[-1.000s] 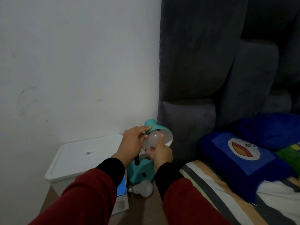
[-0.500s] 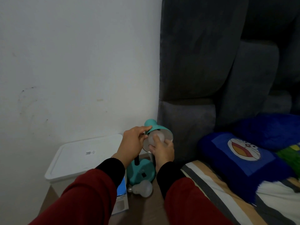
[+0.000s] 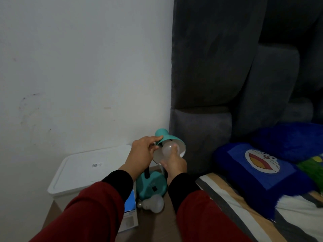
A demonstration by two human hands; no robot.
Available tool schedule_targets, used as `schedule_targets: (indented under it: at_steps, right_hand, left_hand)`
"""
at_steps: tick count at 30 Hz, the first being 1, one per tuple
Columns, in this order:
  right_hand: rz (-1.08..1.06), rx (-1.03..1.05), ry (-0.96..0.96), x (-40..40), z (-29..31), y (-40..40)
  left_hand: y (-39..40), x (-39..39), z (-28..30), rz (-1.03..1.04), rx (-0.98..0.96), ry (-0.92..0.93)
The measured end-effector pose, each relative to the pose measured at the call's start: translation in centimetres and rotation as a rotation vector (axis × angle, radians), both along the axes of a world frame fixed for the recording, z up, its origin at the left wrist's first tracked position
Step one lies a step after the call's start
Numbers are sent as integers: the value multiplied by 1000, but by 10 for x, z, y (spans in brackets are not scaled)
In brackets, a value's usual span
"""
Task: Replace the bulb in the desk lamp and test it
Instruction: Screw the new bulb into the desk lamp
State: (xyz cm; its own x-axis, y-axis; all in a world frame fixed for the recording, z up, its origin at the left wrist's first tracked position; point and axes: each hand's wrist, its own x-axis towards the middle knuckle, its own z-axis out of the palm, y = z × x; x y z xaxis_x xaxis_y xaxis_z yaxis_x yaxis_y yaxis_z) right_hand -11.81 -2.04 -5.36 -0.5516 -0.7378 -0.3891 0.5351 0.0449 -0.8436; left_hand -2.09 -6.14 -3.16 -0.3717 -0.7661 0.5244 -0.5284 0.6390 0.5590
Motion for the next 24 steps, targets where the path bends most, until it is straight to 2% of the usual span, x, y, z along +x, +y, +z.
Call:
schedule_targets:
  at_steps: [4,8,14,19,24]
  right_hand:
    - [-52,-57,67,2,-2,-1]
    - [15,10,-29,0,0,-1]
    - [-38,-95,22,4,-2,0]
    - [34,-5,75,1,-3,-2]
    - [-8,-69,51,2,1,1]
  left_hand:
    - [0,0,-2,8,-20,3]
    - [0,0,0,-5,-23,-3]
    - [-1,0,-1,-6,-24,14]
    - [-1,0,0,-8,-30,15]
    - [0,-1,-1,-8,-26,2]
